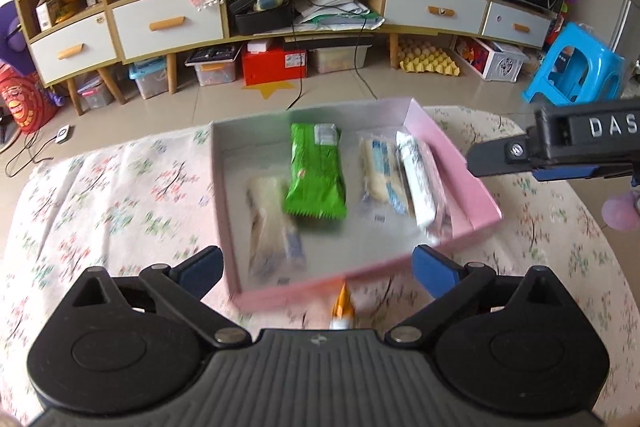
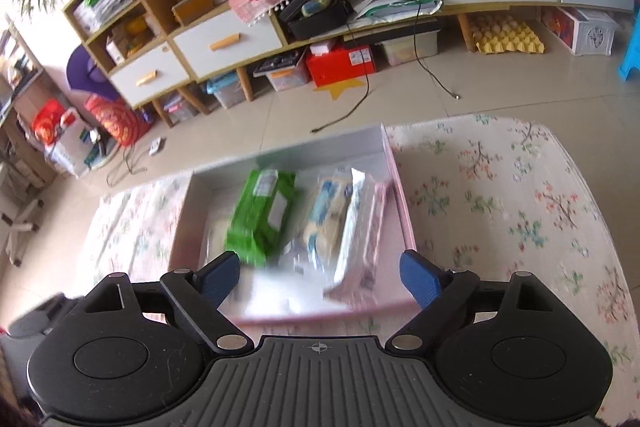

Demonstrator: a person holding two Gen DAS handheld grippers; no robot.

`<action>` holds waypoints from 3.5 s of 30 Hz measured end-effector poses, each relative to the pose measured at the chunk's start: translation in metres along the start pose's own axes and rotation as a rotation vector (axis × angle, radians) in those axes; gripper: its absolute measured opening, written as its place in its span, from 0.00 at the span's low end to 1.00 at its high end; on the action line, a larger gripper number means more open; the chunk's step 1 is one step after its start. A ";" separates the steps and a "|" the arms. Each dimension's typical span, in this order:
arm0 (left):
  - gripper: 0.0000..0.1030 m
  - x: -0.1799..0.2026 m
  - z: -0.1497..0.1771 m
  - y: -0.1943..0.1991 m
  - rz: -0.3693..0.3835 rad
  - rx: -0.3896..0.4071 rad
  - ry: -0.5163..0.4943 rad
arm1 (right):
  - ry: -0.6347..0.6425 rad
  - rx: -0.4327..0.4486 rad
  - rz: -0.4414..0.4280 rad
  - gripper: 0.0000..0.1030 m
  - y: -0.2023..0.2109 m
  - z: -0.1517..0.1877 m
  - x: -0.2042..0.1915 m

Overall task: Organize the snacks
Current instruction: 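Withdraw both tools from the box toward the remaining snacks, then grasp the pink packet with left tool while right tool grasps square biscuit packet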

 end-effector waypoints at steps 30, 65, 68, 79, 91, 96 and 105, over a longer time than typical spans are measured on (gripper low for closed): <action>0.99 -0.012 0.110 0.060 0.002 -0.056 0.057 | 0.450 -0.101 -0.126 0.87 0.035 0.138 -0.006; 1.00 0.001 0.153 0.054 -0.023 -0.146 -0.048 | 0.486 -0.043 -0.138 1.00 0.005 0.166 -0.002; 1.00 0.002 0.153 0.054 -0.018 -0.143 -0.053 | 0.485 -0.050 -0.132 1.00 0.004 0.165 -0.002; 0.82 0.008 0.149 0.061 0.006 -0.138 -0.063 | 0.504 -0.068 -0.123 0.96 0.006 0.165 -0.006; 0.53 0.010 0.145 0.066 0.024 -0.125 -0.060 | 0.505 -0.053 -0.127 0.70 0.011 0.161 -0.011; 0.38 0.009 0.143 0.068 0.026 -0.127 -0.054 | 0.498 -0.046 -0.129 0.56 0.012 0.158 -0.012; 0.30 0.005 0.140 0.070 0.014 -0.124 -0.024 | 0.492 -0.026 -0.123 0.41 0.015 0.153 -0.015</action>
Point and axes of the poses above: each gripper's, at about its wrist camera, not at the fingertips, and y roughly against the way its jaws point, x to its right, z to its underside, the point moved 7 cm from there along -y, roughly the way its jaws point, and after that the axes turned 13 degrees about x, right-handed, at the moved point
